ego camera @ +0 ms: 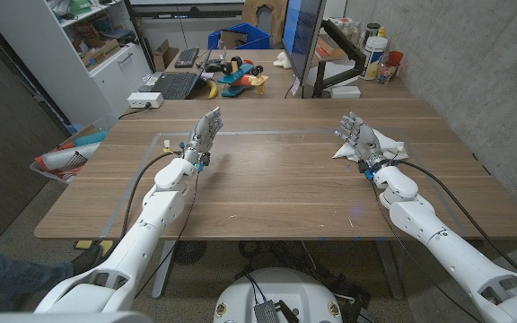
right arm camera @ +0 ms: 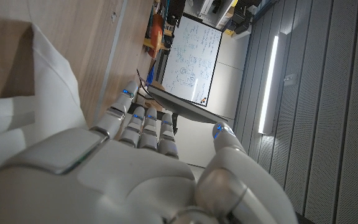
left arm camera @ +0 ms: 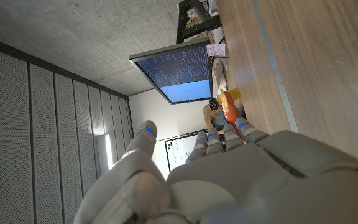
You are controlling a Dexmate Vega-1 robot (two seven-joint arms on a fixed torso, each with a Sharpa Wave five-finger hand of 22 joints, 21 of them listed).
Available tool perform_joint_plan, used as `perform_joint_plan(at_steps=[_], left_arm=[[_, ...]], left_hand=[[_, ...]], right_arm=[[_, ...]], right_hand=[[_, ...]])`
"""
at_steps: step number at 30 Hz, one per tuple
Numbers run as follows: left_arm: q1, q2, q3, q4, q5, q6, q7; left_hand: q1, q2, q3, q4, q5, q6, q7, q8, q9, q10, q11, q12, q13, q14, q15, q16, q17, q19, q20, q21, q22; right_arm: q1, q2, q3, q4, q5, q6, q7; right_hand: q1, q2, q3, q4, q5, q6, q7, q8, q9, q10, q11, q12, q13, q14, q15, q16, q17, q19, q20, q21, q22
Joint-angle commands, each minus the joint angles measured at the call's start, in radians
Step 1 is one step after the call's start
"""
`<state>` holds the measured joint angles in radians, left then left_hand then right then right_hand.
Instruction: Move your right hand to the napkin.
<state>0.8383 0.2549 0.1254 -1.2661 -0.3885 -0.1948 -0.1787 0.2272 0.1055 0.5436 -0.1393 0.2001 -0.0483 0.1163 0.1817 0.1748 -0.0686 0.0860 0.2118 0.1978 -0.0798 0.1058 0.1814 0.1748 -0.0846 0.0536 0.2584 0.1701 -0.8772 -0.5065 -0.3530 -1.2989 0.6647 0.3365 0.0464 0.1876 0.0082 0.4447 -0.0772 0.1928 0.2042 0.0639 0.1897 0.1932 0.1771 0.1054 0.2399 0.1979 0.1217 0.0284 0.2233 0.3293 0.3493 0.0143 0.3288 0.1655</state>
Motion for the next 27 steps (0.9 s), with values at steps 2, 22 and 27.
perform_joint_plan(at_steps=[2,22,27], left_arm=[[-0.008,-0.06,-0.052,0.007,0.069,0.032,-0.038],[-0.014,-0.078,-0.072,0.016,0.103,0.041,-0.053],[-0.016,-0.077,-0.073,0.018,0.107,0.045,-0.058]], left_hand=[[0.012,0.006,0.009,-0.004,0.009,0.004,0.014,0.005,0.003,0.004,0.006,0.006,0.003,0.001,0.003,0.005,0.003,-0.006,0.006,-0.009,0.005],[0.018,0.013,0.014,-0.005,0.012,0.013,0.012,0.007,0.003,0.009,0.006,0.007,0.002,0.007,0.003,0.007,0.003,-0.005,-0.018,-0.018,0.005],[0.019,0.014,0.015,-0.005,0.012,0.015,0.012,0.007,0.003,0.01,0.005,0.007,0.002,0.007,-0.001,0.006,0.003,-0.003,-0.013,-0.02,0.005]], right_arm=[[0.015,-0.004,-0.002,0.019,-0.013,0.019,0.017],[0.033,-0.006,-0.009,0.027,-0.047,0.05,0.017],[0.035,-0.01,-0.01,0.021,-0.054,0.054,0.015]], right_hand=[[0.005,0.006,-0.001,-0.001,0.005,0.011,-0.004,0.01,0.001,0.01,0.001,0.0,0.004,0.01,0.001,0.006,-0.001,0.013,-0.001,-0.002,0.004],[0.007,0.01,-0.006,-0.006,0.005,0.023,-0.011,0.014,0.001,0.021,-0.001,-0.002,0.004,0.019,-0.003,0.008,-0.007,0.025,-0.004,-0.009,0.004],[0.006,0.011,-0.007,-0.006,0.005,0.024,-0.012,0.014,0.001,0.023,0.0,-0.002,0.004,0.02,-0.004,0.008,-0.007,0.028,-0.005,-0.01,0.004]])
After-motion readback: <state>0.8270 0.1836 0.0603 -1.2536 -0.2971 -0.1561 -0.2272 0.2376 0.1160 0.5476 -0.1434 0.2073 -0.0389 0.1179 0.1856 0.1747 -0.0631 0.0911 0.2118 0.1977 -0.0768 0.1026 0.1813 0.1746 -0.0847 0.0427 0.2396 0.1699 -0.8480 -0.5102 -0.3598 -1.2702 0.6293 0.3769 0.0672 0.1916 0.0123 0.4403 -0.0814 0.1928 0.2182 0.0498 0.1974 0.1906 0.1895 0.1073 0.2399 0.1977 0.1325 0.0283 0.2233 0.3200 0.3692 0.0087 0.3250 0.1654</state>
